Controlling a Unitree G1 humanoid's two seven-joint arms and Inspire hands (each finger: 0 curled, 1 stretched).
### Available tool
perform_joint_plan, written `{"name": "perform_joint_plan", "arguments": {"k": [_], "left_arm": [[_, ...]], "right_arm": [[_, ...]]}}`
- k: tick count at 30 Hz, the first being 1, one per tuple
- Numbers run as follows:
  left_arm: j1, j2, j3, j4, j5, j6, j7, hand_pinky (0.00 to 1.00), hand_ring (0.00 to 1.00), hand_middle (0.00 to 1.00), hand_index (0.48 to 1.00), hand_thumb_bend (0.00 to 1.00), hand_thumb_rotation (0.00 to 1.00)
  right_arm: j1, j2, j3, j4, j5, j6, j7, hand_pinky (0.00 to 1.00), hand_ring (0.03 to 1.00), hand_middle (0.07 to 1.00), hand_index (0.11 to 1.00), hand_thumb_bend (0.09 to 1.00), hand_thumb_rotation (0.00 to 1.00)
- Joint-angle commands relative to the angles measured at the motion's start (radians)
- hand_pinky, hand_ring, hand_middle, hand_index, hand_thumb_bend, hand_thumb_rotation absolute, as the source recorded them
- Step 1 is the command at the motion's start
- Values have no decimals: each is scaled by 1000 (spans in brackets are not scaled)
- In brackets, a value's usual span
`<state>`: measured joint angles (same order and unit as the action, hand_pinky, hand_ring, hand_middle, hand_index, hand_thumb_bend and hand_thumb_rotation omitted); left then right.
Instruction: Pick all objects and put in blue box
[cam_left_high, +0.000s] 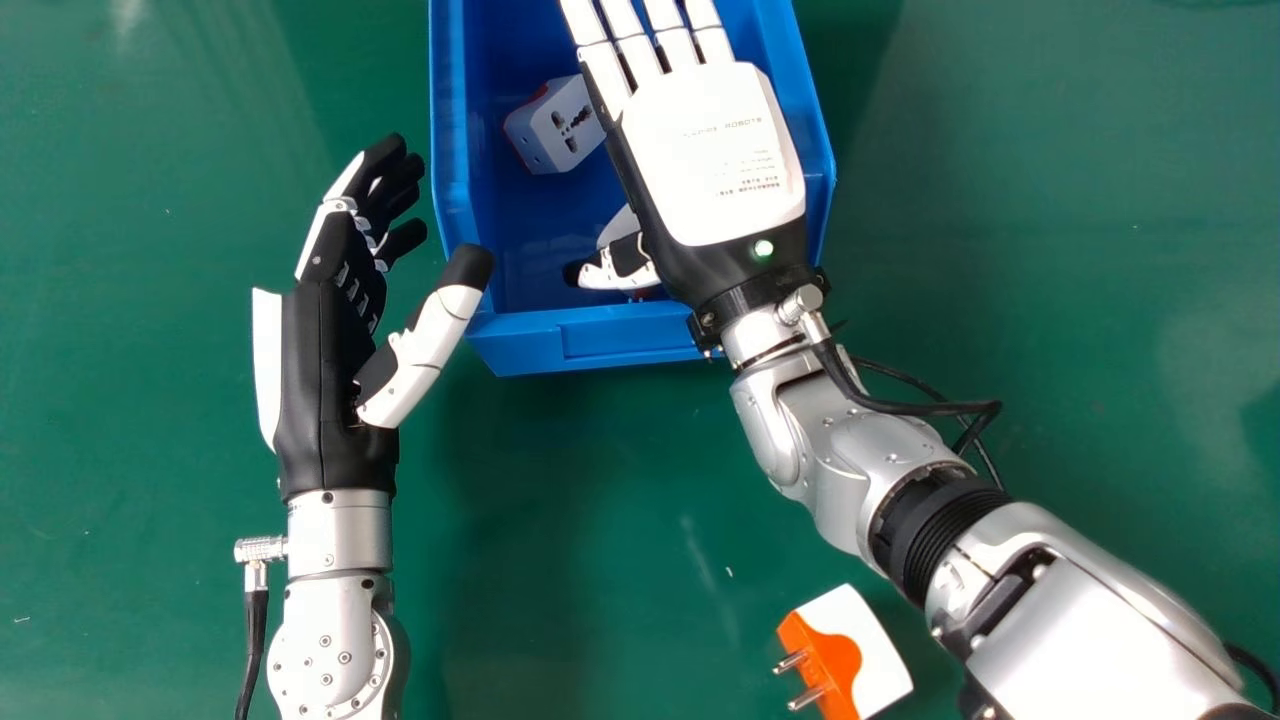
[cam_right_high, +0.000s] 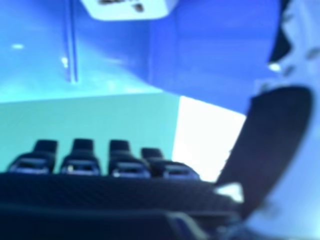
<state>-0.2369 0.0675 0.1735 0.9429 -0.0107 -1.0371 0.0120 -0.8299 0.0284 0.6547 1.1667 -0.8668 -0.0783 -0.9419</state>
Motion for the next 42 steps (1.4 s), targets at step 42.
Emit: {"name": "perform_joint_plan", "arguments": {"k": [42], "left_arm": [[40, -3, -7, -43, -26, -6, -44, 870, 891, 863, 837, 819, 513]], "right_arm": [[794, -227, -324, -1318, 352, -12, 751, 930, 953, 985, 987, 795, 487]]}}
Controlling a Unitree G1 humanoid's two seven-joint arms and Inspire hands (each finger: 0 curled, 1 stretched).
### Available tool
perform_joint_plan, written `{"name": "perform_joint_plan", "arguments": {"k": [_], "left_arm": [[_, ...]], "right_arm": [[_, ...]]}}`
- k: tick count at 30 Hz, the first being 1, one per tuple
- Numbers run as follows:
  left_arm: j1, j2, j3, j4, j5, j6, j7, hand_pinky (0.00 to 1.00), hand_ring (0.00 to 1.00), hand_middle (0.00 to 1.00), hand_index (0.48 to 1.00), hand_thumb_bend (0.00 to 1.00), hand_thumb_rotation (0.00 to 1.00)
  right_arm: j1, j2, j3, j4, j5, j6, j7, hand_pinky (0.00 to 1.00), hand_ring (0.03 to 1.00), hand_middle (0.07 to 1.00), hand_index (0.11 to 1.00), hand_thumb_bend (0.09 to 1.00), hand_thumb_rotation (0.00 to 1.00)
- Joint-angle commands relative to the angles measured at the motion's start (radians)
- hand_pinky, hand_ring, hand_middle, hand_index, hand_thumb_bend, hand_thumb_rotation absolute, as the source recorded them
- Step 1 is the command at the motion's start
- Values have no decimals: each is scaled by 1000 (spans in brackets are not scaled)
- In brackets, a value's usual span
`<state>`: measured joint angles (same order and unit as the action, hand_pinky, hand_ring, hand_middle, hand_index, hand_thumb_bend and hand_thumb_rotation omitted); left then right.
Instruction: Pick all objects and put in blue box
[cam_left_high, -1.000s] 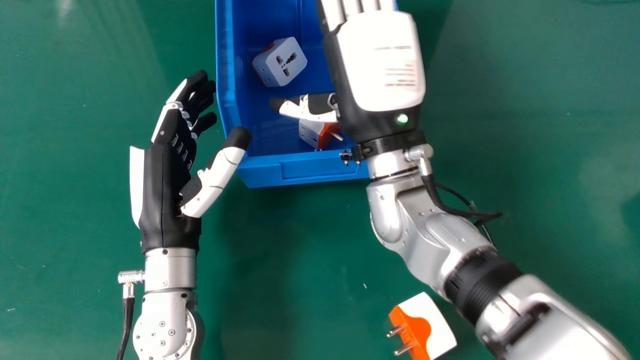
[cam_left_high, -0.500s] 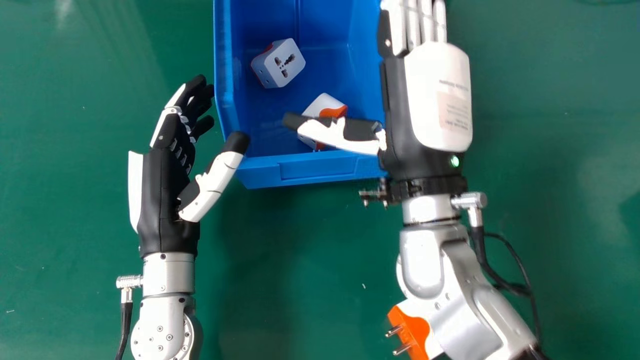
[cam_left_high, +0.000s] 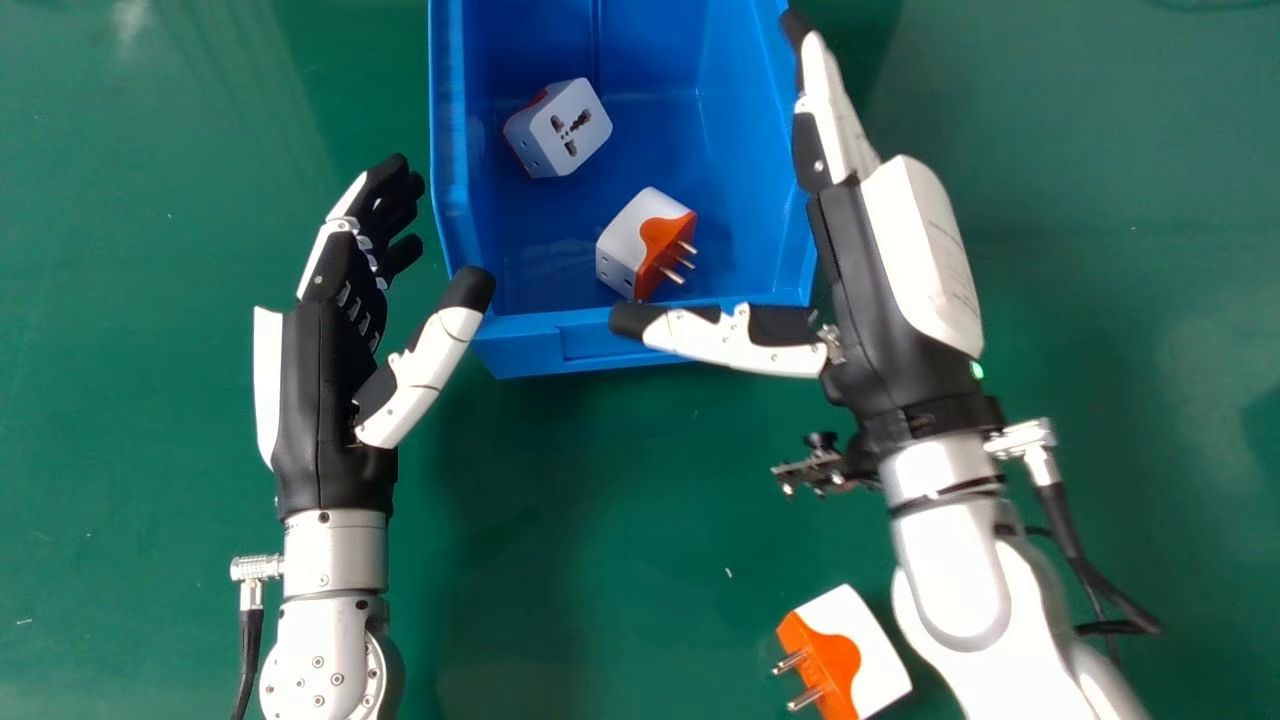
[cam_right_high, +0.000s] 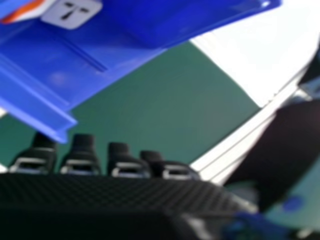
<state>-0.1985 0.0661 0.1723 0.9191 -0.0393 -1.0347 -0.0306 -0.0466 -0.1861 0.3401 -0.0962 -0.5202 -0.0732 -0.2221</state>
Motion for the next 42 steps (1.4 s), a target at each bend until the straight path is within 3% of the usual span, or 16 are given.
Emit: {"name": "perform_joint_plan", "arguments": {"k": [1, 5, 18, 23, 26, 29, 34, 38, 42], "left_arm": [[2, -1, -5, -18, 3, -10, -1, 870, 891, 863, 837, 819, 513], [1, 0, -7, -13, 13, -13, 7, 875, 895, 865, 839, 818, 514], [6, -7, -11, -17, 3, -16, 5, 889, 902, 868, 839, 813, 509], [6, -5, -12, -17, 7, -13, 11, 890, 903, 869, 840, 813, 510], [2, -1, -12, -13, 17, -14, 20, 887, 902, 869, 841, 815, 512], [-2, -3, -12, -10, 5, -17, 9, 885, 901, 868, 841, 815, 514], [-5, -3, -12, -10, 7, -15, 11, 880, 898, 866, 837, 811, 510], [-7, -5, -14, -8, 9, -17, 9, 878, 897, 864, 834, 811, 510], [-6, -8, -15, -8, 13, -18, 12, 879, 900, 867, 834, 814, 513]], "right_arm": [[18, -22, -14, -70, 9, -21, 48, 930, 953, 985, 987, 795, 487], [54, -51, -32, -150, 8, -8, 119, 897, 932, 966, 967, 805, 499], [158, -154, -62, -383, -62, 145, 390, 906, 907, 940, 911, 806, 532], [198, -186, -76, -462, -96, 200, 470, 925, 914, 941, 901, 801, 536], [211, -199, -81, -491, -122, 233, 510, 946, 920, 941, 904, 798, 537], [225, -205, -88, -508, -139, 240, 530, 957, 922, 939, 908, 799, 541], [249, -234, -102, -545, -159, 267, 589, 959, 918, 934, 909, 795, 548], [276, -205, -124, -540, -146, 238, 538, 965, 918, 932, 905, 793, 544], [285, -135, -139, -465, -132, 126, 353, 950, 944, 961, 922, 793, 531]]}}
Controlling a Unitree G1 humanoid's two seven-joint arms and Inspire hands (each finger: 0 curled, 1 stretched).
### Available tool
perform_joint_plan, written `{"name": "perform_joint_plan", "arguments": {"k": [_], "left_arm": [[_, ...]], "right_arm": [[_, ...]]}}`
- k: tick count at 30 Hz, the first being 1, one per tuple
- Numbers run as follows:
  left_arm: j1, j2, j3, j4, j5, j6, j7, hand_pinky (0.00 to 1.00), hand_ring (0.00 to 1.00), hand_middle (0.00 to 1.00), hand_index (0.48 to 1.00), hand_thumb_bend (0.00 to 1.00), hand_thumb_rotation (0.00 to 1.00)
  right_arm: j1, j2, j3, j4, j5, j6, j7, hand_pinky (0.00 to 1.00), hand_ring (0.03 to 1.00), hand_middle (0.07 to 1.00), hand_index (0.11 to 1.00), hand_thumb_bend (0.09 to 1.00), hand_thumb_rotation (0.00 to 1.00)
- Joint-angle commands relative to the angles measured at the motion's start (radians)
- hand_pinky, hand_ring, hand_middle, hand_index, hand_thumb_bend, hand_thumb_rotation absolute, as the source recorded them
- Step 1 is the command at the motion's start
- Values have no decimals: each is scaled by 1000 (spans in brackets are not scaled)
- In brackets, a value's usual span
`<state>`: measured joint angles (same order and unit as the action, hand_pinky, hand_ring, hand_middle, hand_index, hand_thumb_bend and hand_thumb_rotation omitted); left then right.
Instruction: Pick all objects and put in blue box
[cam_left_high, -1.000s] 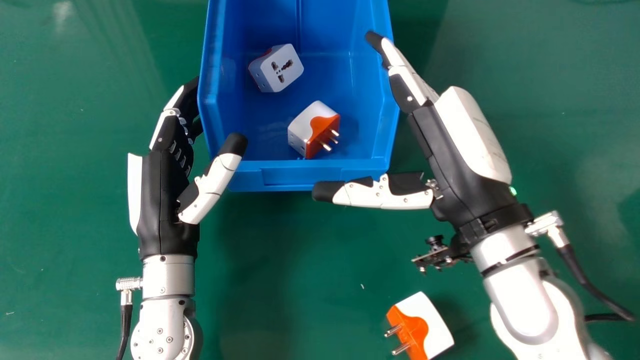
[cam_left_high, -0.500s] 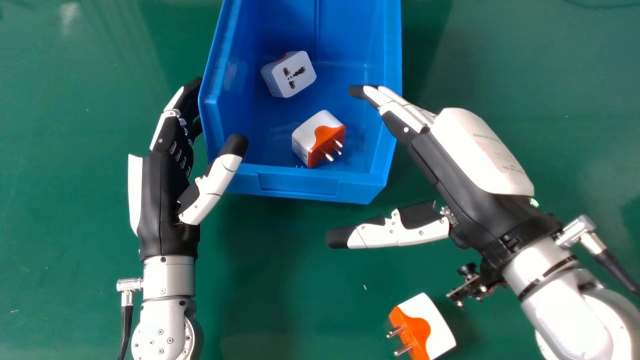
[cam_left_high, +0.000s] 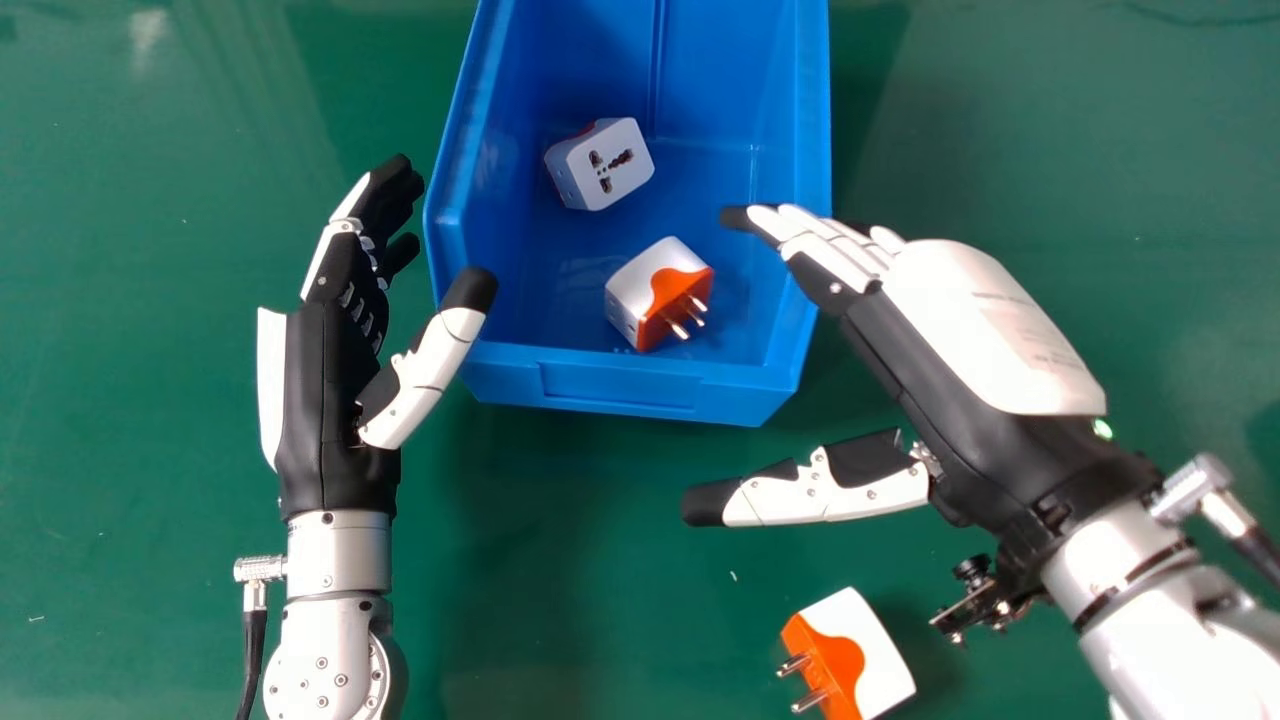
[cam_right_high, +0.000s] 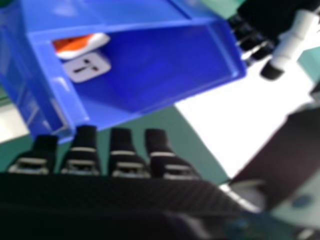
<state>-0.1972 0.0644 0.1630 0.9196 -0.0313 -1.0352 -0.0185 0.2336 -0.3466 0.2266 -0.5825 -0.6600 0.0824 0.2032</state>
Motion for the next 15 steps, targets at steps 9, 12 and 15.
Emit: {"name": "perform_joint_plan", "arguments": {"k": [9, 12, 15], "left_arm": [[1, -8, -5, -13, 7, -22, 4, 894, 905, 870, 836, 808, 507], [5, -9, -6, -17, 1, -18, -4, 890, 903, 869, 836, 809, 510], [7, -9, -6, -18, 4, -21, -1, 888, 904, 870, 836, 814, 512]], "right_arm": [[-25, 118, -22, 200, -60, -263, -463, 955, 992, 995, 984, 806, 496], [-28, 119, -27, 219, -59, -307, -501, 968, 995, 997, 990, 805, 493], [-28, 116, -30, 230, -57, -338, -517, 984, 998, 999, 995, 806, 491]]}}
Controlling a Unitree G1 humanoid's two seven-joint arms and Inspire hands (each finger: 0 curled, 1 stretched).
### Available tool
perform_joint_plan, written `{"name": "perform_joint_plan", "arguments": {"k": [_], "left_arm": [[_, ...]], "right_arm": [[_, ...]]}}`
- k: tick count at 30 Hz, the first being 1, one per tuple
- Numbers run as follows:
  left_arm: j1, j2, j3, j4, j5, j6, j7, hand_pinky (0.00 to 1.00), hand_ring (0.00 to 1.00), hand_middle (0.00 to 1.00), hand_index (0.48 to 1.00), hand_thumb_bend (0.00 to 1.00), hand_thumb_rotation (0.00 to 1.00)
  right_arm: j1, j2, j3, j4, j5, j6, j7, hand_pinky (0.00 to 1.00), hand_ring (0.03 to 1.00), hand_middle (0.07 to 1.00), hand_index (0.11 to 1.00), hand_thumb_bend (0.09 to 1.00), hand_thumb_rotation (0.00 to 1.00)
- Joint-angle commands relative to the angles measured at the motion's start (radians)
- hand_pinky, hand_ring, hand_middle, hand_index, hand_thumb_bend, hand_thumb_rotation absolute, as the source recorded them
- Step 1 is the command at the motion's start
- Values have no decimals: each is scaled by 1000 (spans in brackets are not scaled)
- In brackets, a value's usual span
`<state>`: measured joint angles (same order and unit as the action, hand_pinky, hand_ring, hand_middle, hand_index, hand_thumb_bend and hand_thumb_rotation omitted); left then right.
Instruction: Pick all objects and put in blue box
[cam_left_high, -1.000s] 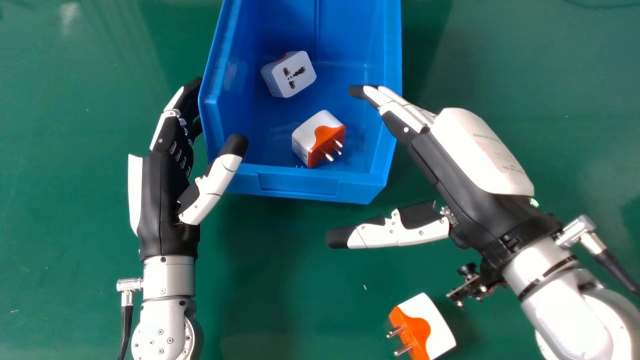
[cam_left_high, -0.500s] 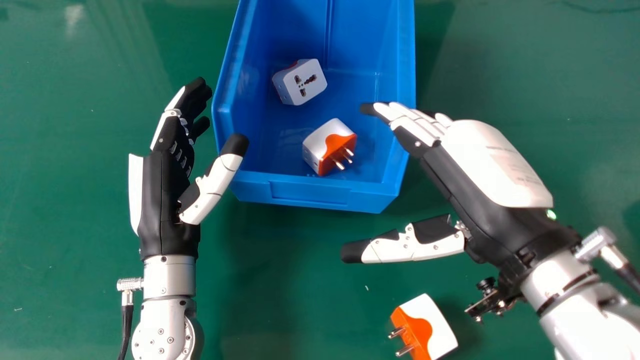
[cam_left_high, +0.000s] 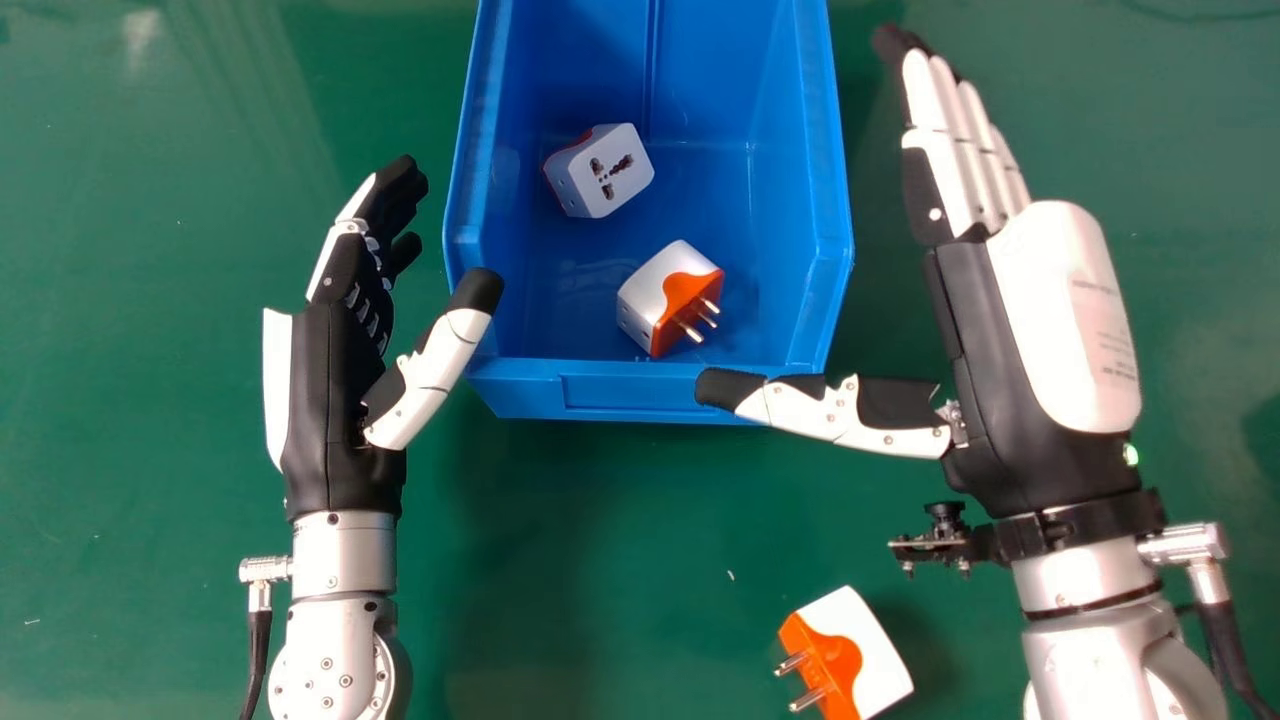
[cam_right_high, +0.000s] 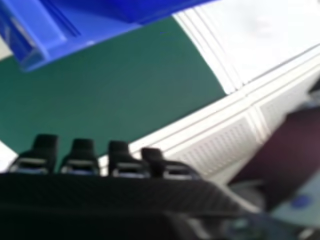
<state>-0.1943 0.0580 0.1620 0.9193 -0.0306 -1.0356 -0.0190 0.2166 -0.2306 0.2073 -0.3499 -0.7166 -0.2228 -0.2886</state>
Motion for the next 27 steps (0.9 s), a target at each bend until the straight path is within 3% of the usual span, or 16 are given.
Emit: {"name": "perform_joint_plan", "arguments": {"k": [1, 8, 12, 16, 23, 27], "left_arm": [[5, -2, -4, -17, 5, -23, 1, 888, 904, 870, 836, 814, 513], [12, 2, -4, -22, 8, -19, 6, 876, 899, 867, 834, 815, 514], [17, -3, -6, -26, -2, -17, -4, 882, 901, 869, 834, 819, 517], [22, -13, -7, -30, -20, -18, -21, 890, 907, 873, 836, 820, 512], [29, -15, -2, -27, -19, -23, -27, 903, 914, 879, 843, 815, 501], [31, -15, -2, -29, -22, -17, -34, 907, 917, 881, 846, 813, 499]], "right_arm": [[-11, 1, -12, 0, -3, -39, -31, 987, 998, 999, 996, 805, 490], [13, 8, -23, -26, -14, -51, -37, 998, 1000, 1000, 1000, 812, 474], [53, 2, -39, -80, -24, -24, 1, 1000, 1000, 1000, 1000, 821, 476], [101, -57, -85, -120, 112, -71, 102, 1000, 1000, 1000, 1000, 815, 477], [102, -220, -193, 39, 460, -406, 236, 977, 980, 984, 981, 778, 417], [165, -259, -254, 38, 564, -479, 304, 939, 959, 965, 961, 778, 403]]}}
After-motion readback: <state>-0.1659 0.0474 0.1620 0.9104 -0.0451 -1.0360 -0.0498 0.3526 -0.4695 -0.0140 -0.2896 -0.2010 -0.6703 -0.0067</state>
